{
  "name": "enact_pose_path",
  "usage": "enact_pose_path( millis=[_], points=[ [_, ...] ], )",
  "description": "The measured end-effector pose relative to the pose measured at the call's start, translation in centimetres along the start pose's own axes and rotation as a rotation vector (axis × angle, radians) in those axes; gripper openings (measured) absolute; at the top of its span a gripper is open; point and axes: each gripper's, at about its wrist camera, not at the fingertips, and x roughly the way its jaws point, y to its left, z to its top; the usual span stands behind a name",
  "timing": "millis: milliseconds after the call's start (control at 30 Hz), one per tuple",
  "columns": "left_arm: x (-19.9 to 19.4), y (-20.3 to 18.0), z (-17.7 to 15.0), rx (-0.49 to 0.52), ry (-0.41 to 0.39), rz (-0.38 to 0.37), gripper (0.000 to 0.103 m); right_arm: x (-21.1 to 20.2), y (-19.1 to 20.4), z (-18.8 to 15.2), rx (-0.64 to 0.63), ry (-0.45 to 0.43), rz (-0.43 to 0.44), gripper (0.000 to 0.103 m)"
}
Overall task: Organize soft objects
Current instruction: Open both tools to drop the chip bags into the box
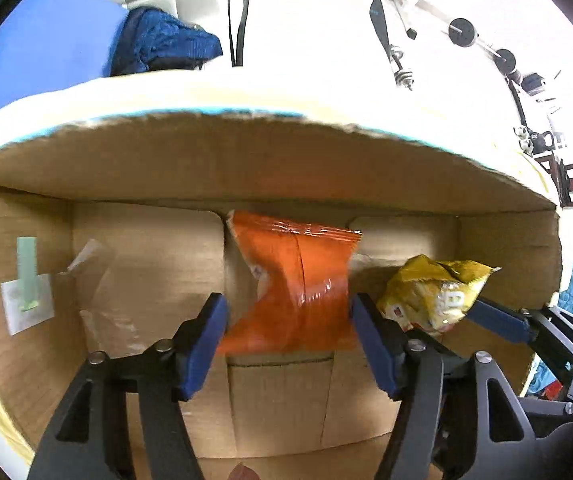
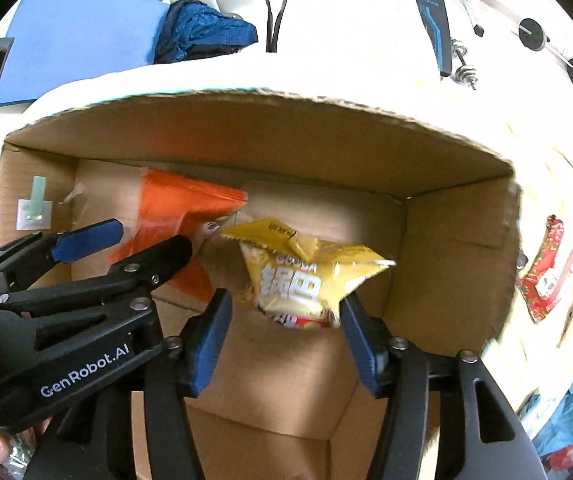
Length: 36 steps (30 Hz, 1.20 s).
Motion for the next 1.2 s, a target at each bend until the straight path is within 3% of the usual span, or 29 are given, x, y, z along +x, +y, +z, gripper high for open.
enact_pose_path(
  millis=[33,100,200,300,567,867,1200],
  points=[
    [-0.5,-0.2,-0.1,0.003,-0.009,0.009,0.068,-0.5,0.1,-0.3,0.003,-0.009,-0.011,0.077],
    [-0.8,0.1,-0.5,0.007,-0.031,0.021,0.088,-1.5,0.3,-0.7,0.002,-0.034,-0.023,0.084],
    [-1.9,0.4,-1.3,0.013,-0.079,0.057,0.091,-2.8,0.6,-1.9,0.003,-0.059,-0.040,0.084],
    [-3.0,0.2,-1.7,0.014,-0.103,0.079,0.100,-3.8,0.6,-3.3,0.015,-0.078,-0.037,0.098],
    [-6.0,1.1,-4.7,0.013,-0.185,0.107,0.100,-6.8,0.4,-7.4,0.046,-0.140,-0.015,0.102],
    [-12.9,-1.0,-10.3,0.062,-0.352,0.168,0.100,-11.9,0.7,-13.1,0.049,-0.254,0.012,0.102],
    [-17.2,-2.7,-15.4,0.070,-0.427,0.171,0.100,-16.8,0.4,-19.5,0.051,-0.319,0.097,0.102]
  ],
)
